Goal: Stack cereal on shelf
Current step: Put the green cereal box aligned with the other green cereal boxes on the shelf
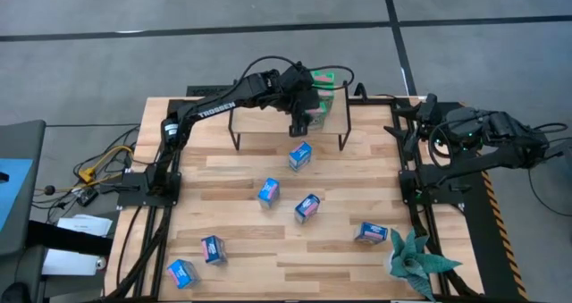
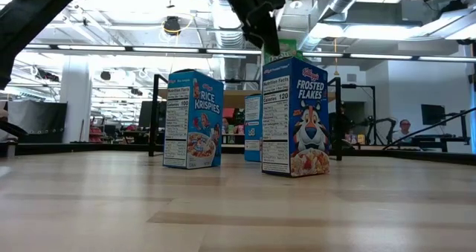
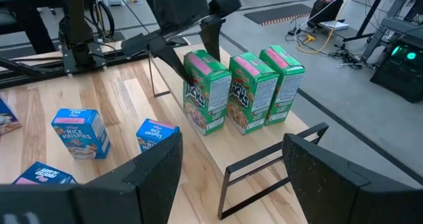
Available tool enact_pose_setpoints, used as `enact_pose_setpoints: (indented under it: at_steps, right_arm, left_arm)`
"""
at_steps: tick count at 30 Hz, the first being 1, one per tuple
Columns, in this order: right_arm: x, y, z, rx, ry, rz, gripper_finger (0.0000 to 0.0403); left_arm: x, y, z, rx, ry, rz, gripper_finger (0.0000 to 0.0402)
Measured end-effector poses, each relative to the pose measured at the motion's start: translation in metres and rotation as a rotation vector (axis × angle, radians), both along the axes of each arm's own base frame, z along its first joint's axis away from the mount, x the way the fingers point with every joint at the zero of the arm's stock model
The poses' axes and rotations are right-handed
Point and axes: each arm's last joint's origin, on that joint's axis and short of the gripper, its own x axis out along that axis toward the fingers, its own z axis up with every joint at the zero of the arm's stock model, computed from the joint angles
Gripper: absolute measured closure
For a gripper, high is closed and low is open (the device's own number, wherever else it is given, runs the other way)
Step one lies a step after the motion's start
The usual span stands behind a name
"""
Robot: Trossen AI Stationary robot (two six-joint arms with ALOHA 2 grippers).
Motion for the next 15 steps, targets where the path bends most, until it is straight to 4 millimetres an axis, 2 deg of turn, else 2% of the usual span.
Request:
enact_pose_setpoints:
  at_steps: [6,11,15]
  right_arm:
    - [0.000,0.000,0.000,-0.001,0.001,0.000,0.0117]
    - [0.000,0.000,0.000,-0.002,0.001,0.001,0.0117]
    - [0.000,0.000,0.000,-0.002,0.001,0.001,0.0117]
  left_arm:
    - [0.000,0.003,0.002,0.087,0.013,0.055,0.0164]
    - [-0.003,0.002,0.013,0.057,-0.037,0.050,0.0162]
    - [-0.003,0.001,0.015,0.040,-0.049,0.048,0.0157]
